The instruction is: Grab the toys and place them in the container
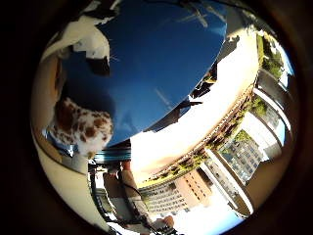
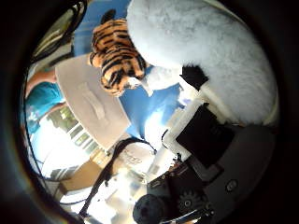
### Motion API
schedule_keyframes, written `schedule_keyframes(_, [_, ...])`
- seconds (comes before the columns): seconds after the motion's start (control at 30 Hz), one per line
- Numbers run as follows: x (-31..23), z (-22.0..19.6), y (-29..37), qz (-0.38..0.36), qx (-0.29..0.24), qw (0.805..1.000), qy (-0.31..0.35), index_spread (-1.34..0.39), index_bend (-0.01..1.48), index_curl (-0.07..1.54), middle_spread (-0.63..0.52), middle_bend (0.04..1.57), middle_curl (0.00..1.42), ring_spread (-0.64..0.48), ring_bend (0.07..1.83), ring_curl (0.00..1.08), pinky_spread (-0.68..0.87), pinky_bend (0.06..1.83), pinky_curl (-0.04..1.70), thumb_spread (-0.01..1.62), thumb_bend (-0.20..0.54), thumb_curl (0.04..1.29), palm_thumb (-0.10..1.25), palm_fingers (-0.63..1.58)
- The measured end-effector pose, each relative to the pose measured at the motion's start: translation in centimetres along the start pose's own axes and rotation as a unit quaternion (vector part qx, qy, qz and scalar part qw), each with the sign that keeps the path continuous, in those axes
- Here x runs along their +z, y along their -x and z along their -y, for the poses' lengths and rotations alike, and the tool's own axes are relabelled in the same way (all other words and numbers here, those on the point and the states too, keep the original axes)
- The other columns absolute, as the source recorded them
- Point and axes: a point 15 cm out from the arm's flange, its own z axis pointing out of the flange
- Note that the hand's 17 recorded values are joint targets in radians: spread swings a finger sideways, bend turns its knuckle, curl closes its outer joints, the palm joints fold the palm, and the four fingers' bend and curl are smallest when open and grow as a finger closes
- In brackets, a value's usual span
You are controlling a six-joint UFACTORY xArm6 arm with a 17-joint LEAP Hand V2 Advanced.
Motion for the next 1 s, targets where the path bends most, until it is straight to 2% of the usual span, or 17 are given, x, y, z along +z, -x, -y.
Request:
schedule_keyframes(0.33, [-7.8, -9.3, 6.2, 0.047, -0.057, 0.996, -0.054, -0.79, 0.81, 0.62, -0.22, 1.24, 1.06, -0.11, 1.48, 0.84, 0.16, 1.59, 0.76, 1.17, 0.0, 0.73, 0.98, 0.77])
schedule_keyframes(0.5, [-12.6, -11.5, 10.8, 0.034, -0.103, 0.989, -0.105, -0.82, 0.83, 0.75, -0.21, 1.29, 1.07, -0.11, 1.51, 0.85, 0.14, 1.62, 0.81, 1.16, -0.01, 0.76, 0.98, 0.73])
schedule_keyframes(0.73, [-17.5, -10.3, 21.2, 0.03, -0.171, 0.973, -0.151, -0.83, 0.83, 0.91, -0.2, 1.34, 1.07, -0.12, 1.55, 0.85, 0.13, 1.64, 0.85, 1.15, -0.012, 0.8, 0.97, 0.7])
schedule_keyframes(1.0, [-16.8, -5.0, 33.7, 0.013, -0.226, 0.961, -0.159, -0.84, 0.79, 1.1, -0.19, 1.39, 1.05, -0.12, 1.59, 0.85, 0.12, 1.65, 0.88, 1.14, -0.012, 0.84, 0.96, 0.68])
